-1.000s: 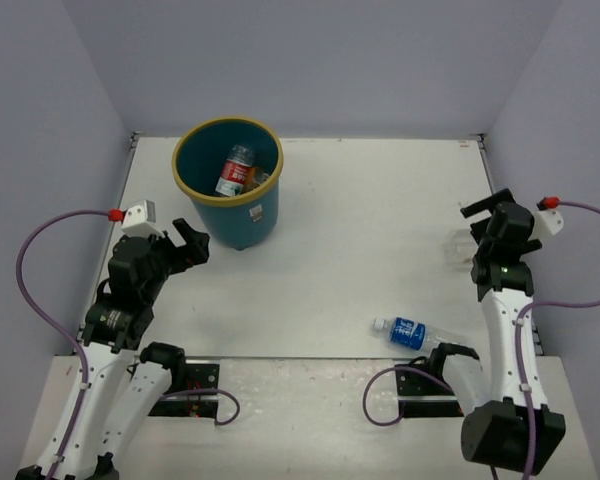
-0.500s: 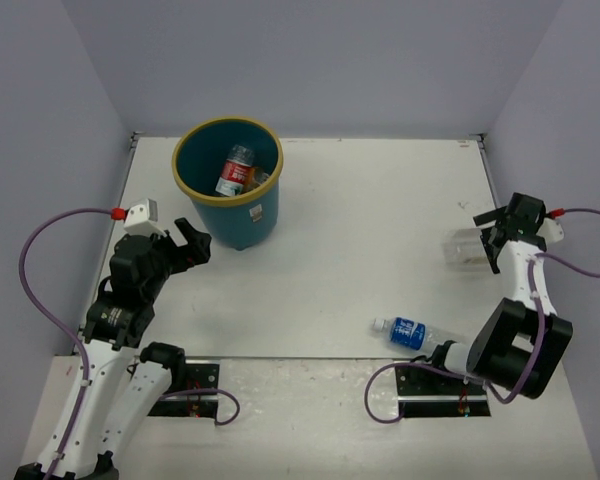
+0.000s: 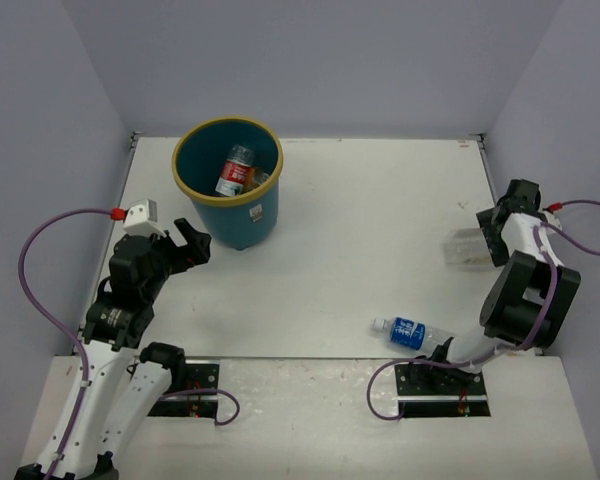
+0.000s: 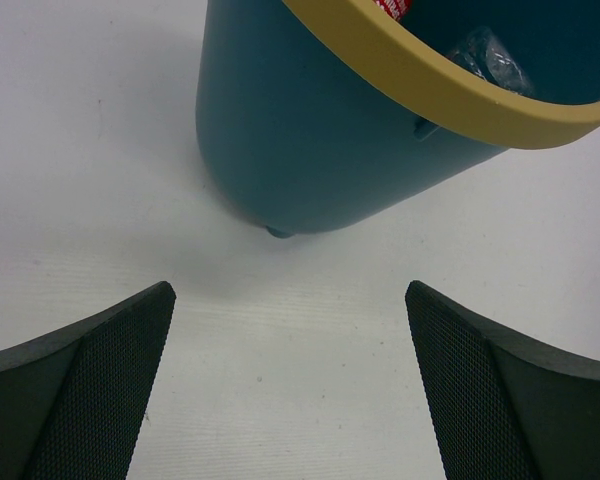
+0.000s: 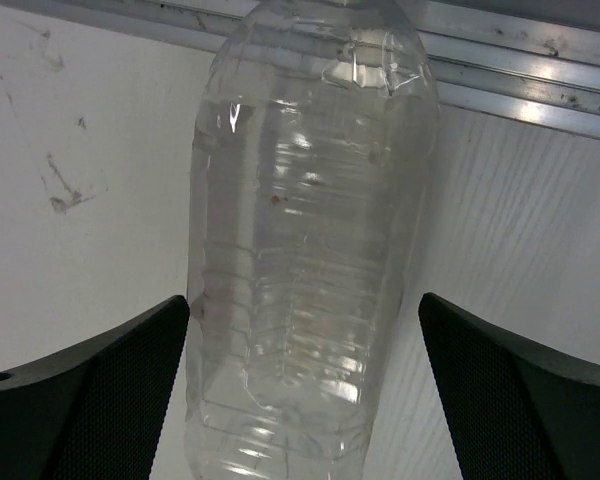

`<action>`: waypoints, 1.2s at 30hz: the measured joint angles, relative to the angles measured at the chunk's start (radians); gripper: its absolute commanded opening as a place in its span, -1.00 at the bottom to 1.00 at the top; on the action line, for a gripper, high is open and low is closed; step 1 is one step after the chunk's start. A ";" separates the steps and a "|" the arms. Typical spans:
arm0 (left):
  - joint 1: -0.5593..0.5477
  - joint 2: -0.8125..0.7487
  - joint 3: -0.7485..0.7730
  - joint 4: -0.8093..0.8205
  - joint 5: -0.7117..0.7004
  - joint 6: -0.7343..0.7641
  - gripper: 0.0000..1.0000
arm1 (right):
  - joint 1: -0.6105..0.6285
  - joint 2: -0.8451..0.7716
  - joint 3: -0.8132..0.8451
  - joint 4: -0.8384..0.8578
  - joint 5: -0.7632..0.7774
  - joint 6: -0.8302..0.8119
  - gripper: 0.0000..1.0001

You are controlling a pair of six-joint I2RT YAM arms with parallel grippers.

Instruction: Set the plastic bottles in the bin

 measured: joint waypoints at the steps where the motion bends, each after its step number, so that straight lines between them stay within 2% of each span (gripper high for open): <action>1: 0.000 -0.001 0.000 0.000 0.000 0.000 1.00 | 0.000 0.030 0.023 -0.005 0.005 0.002 0.97; 5: 0.000 -0.001 0.000 0.000 -0.001 0.000 1.00 | 0.001 0.125 0.080 -0.008 0.013 0.011 0.95; 6: 0.000 -0.001 0.000 0.000 -0.001 0.000 1.00 | 0.001 0.136 0.081 -0.010 0.013 0.013 0.89; 9: 0.000 -0.002 0.000 0.000 -0.006 0.000 1.00 | 0.001 0.149 0.068 -0.008 0.013 0.015 0.60; 11: 0.000 -0.003 0.000 0.000 -0.008 0.000 1.00 | 0.001 0.148 0.059 -0.004 0.012 0.013 0.27; 13: 0.000 -0.003 0.000 0.000 -0.009 0.000 1.00 | 0.002 0.146 0.056 0.002 0.011 0.009 0.04; 17: 0.000 -0.003 0.000 0.000 -0.009 0.000 1.00 | 0.015 0.117 0.027 0.023 -0.001 -0.022 -0.18; 23: 0.000 -0.015 0.000 0.000 -0.009 0.000 1.00 | 0.106 -0.063 -0.013 0.059 -0.040 -0.136 -0.29; 26: 0.000 -0.023 0.000 0.000 -0.009 0.000 1.00 | 0.231 -0.210 -0.004 0.115 -0.050 -0.210 -0.33; 31: 0.001 -0.032 0.000 0.000 -0.008 0.000 1.00 | 0.520 -0.400 0.070 0.227 -0.122 -0.326 -0.29; 36: 0.002 -0.030 0.002 0.002 0.015 0.000 1.00 | 0.701 -0.442 0.207 0.298 -0.214 -0.447 -0.26</action>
